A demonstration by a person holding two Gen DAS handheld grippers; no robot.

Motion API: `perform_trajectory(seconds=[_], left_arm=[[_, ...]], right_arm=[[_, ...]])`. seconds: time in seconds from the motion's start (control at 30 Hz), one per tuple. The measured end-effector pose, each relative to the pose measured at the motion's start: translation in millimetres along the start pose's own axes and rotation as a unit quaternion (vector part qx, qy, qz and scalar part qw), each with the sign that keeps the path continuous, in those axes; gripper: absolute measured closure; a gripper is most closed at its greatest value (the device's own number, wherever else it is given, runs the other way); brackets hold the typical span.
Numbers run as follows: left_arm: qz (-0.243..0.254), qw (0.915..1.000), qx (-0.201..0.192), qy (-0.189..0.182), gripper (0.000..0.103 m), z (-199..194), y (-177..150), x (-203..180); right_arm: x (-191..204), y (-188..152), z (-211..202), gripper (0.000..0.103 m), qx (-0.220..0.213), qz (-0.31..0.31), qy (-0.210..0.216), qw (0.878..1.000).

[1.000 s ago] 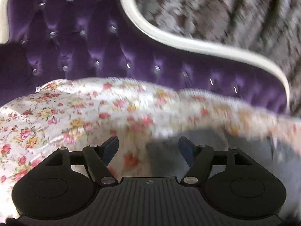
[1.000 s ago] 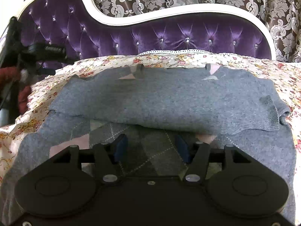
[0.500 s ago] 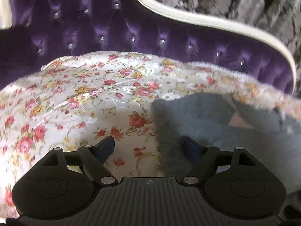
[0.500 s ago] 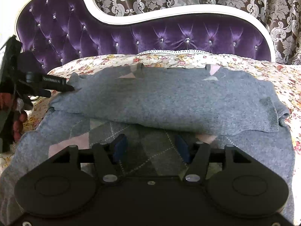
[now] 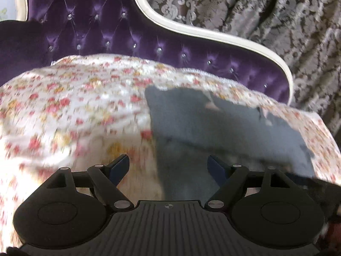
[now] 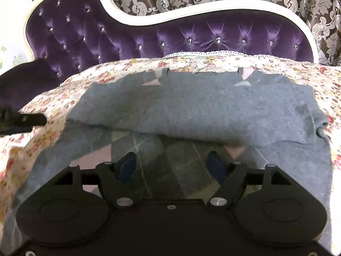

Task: Fold small clothes
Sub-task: 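Lift the hem with both tools and fold it over toward the collar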

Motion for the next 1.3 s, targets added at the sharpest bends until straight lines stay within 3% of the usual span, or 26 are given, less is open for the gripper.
perform_trajectory(seconds=[0.1,0.33,0.7,0.9,1.1,1.3], left_arm=[[0.004,0.9999,0.009,-0.004,0.024,-18,-16,3],[0.006,0.9998,0.013,-0.014,0.024,-58,-48,9],[0.009,0.9975,0.058,-0.039,0.024,-91,-94,7],[0.003,0.9959,0.078,-0.046,0.024,-93,-110,6],[0.003,0.9960,0.078,-0.044,0.024,-99,-120,6],[-0.005,0.9957,0.080,-0.046,0.023,-97,-122,6]], right_arm=[[-2,-12,-18,0.026,0.016,0.002,0.003,1.000],[-14,-43,-90,0.026,0.009,0.036,-0.003,0.999],[-24,-101,-184,0.026,-0.001,0.083,-0.014,0.996],[-21,-122,-199,0.026,0.007,0.112,0.002,0.994],[-19,-134,-198,0.026,0.001,0.160,0.046,0.986],[-11,-132,-189,0.026,-0.005,0.161,0.065,0.985]])
Point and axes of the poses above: each gripper's, at about its wrist camera, not at the fingertips, and z roughly the way its jaws point, x to its left, y to its top, the point moved 1 cm from there along z, roughly the way its jaws point, and after that the axes turned 13 degrees about -z, right-handed, at the moved point
